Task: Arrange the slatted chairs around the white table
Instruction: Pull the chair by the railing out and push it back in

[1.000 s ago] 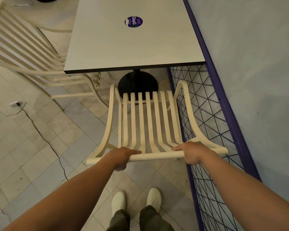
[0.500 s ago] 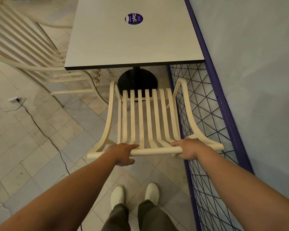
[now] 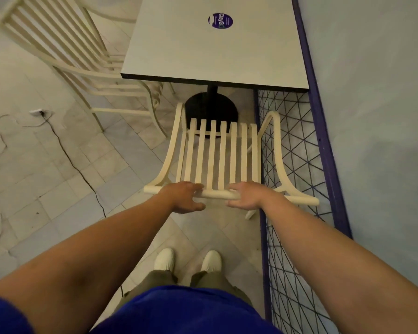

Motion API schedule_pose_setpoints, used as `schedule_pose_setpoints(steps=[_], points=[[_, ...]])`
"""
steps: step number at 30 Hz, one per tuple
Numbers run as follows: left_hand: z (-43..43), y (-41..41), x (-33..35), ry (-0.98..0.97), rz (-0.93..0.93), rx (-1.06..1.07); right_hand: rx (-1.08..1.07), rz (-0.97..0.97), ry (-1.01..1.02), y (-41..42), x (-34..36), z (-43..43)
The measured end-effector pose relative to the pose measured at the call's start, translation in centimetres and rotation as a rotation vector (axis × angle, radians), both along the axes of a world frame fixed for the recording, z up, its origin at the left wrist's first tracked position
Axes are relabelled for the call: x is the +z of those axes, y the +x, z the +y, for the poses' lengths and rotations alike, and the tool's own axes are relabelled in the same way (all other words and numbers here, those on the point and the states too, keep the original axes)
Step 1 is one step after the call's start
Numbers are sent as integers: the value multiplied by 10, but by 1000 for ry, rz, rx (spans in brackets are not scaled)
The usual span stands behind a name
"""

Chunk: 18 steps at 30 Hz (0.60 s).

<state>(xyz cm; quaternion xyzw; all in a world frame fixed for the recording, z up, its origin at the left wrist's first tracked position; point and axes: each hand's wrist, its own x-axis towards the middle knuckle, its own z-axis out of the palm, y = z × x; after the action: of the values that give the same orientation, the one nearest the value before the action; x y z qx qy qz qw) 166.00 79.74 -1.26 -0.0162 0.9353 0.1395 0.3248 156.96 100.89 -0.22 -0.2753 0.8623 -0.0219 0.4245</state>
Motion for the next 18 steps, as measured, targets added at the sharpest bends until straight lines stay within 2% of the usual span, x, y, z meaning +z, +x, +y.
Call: schedule_pose_setpoints(steps=[8, 18], points=[[-81, 34, 10, 40, 47, 233, 113, 8, -81, -5, 14, -100], [-241, 79, -10, 69, -48, 440, 284, 4, -100, 10, -1, -295]])
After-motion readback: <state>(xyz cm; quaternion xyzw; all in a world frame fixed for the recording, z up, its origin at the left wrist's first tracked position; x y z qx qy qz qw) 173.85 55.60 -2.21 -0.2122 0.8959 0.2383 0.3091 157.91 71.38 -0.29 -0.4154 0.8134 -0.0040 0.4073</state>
